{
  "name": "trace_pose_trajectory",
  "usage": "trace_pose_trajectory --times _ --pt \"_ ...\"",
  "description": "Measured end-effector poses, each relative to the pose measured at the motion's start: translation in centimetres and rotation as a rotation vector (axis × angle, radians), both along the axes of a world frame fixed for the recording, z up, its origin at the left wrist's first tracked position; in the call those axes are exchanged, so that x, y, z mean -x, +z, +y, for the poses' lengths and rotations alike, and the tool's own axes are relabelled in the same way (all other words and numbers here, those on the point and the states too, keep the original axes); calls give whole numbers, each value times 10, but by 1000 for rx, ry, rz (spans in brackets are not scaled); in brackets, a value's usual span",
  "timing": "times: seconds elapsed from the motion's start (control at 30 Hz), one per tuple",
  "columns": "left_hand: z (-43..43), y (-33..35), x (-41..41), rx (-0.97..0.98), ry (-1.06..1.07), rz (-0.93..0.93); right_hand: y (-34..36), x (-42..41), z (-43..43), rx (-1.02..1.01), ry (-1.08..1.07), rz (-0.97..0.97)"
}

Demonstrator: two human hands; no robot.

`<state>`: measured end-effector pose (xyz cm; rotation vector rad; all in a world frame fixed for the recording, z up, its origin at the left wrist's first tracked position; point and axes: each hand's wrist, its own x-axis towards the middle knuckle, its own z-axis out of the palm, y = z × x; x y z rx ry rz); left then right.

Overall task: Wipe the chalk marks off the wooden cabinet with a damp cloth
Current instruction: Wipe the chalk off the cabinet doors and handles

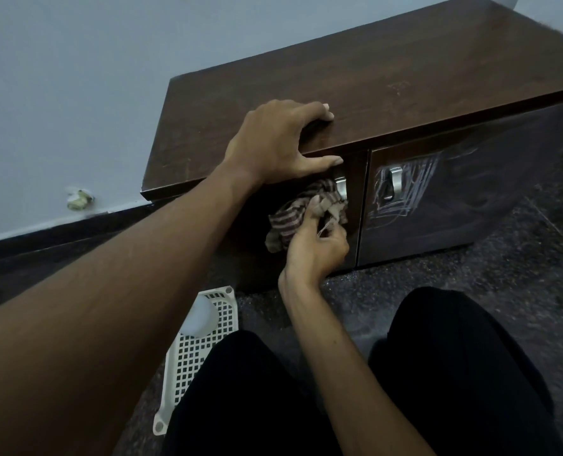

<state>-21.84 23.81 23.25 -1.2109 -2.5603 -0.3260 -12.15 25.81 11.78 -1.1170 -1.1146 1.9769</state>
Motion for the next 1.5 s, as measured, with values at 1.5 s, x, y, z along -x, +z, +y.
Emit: trace_pose_trajectory --times 1.5 --pt "-1 -4 5 -11 -23 9 -56 -9 39 -249 -64 -123"
